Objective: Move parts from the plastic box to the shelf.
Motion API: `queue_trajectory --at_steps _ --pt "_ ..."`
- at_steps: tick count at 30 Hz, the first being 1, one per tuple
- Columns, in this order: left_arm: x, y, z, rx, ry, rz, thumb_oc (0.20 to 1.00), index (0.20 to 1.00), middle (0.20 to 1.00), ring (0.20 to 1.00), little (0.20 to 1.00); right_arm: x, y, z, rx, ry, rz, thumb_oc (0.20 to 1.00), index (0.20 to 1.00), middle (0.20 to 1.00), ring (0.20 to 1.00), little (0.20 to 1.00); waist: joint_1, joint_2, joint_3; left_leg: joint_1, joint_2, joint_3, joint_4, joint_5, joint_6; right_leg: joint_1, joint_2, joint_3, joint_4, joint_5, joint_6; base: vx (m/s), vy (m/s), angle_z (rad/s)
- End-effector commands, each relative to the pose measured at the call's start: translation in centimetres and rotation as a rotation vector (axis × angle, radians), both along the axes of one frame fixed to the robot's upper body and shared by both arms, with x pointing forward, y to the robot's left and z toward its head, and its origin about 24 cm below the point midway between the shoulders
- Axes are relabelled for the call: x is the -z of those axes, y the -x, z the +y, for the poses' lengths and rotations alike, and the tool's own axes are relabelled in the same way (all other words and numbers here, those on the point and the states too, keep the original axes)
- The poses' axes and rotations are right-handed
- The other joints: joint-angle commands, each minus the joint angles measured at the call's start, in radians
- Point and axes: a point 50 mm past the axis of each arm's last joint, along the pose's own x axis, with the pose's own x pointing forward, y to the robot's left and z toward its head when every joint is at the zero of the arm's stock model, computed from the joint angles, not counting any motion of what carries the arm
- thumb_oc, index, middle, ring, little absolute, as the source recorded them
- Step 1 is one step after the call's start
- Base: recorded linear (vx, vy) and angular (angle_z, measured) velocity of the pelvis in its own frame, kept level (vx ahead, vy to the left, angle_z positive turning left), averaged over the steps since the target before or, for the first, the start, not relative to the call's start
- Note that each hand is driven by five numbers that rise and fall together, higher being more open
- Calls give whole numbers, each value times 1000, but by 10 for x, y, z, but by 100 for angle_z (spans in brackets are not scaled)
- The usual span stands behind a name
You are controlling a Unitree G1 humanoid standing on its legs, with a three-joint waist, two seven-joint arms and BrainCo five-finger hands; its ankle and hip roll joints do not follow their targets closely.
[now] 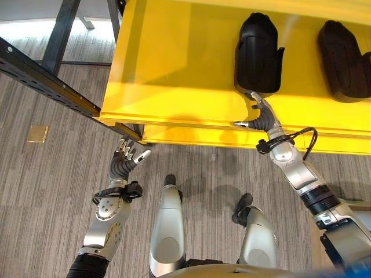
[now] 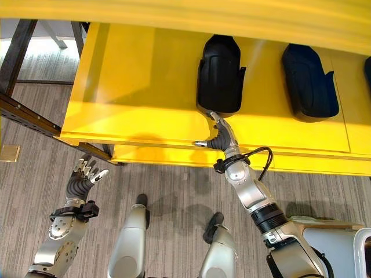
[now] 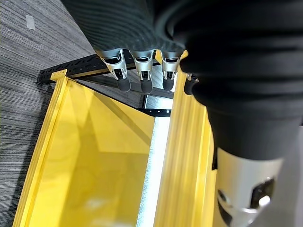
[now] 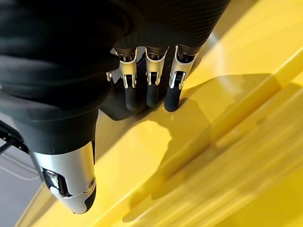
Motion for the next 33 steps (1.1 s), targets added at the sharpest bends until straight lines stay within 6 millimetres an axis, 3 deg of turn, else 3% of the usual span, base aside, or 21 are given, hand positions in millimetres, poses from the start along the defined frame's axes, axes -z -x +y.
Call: queue_trajectory --at_steps 1,15,26,33 --pt "-18 3 0 2 -32 -108 1000 1000 1000 1000 1000 -9 -3 -23 93 26 -46 1000 1000 1000 1000 1000 1 5 6 7 -43 16 -32 22 64 69 19 20 131 -85 -9 0 0 0" --pt "-17 3 1 2 -34 -106 1000 1000 1000 1000 1000 -5 -2 -36 142 38 -35 1000 1000 1000 1000 1000 -2 6 8 4 -43 18 -28 21 65 64 18 23 137 -86 -8 0 0 0" --pt "-18 3 2 -2 -36 -107 1000 1000 1000 1000 1000 -2 2 -34 126 35 -33 1000 1000 1000 1000 1000 -6 4 9 3 -46 17 -27 20 66 63 17 21 137 -84 -8 0 0 0" --pt "-18 3 6 -30 -48 -105 1000 1000 1000 1000 1000 2 29 -31 45 -50 -48 1000 1000 1000 1000 1000 -30 -5 5 9 -41 20 -38 27 62 66 24 22 132 -87 -9 0 0 0"
